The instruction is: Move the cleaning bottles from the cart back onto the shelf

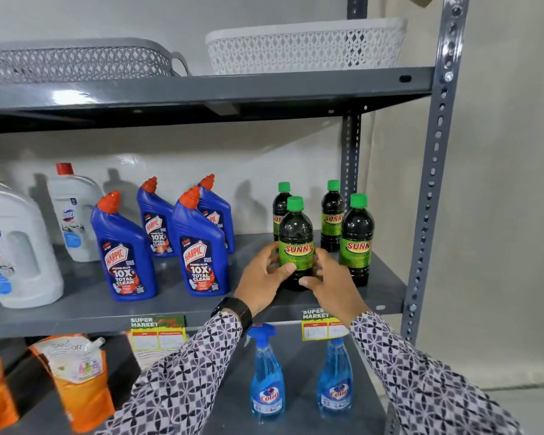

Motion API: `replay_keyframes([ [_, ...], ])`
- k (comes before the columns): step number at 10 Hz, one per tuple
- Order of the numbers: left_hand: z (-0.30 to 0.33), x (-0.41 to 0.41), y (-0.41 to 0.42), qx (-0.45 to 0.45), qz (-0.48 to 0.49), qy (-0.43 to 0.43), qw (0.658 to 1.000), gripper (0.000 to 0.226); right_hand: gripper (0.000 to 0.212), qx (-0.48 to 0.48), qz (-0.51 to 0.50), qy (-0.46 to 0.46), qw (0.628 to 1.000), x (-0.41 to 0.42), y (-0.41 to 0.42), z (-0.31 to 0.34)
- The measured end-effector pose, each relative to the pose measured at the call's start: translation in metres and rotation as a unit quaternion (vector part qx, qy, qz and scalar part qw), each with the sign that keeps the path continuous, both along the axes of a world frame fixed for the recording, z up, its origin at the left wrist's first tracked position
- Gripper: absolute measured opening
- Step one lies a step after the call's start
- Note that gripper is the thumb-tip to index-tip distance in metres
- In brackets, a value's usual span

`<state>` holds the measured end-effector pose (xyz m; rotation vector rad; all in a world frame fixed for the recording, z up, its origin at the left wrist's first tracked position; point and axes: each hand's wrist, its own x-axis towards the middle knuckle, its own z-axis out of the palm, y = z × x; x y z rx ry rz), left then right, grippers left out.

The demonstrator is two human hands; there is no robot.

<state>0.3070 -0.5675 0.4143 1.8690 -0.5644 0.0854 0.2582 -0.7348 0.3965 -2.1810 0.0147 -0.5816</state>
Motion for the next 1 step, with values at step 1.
replay_keyframes([
  [1,-0.0053,-0.0167,0.008,0.003,-0.003,-0.014,1.0,0.068,0.078,-0.017,0.006,-0.015,1.0,-0.0153,0.0085,-0.0032],
])
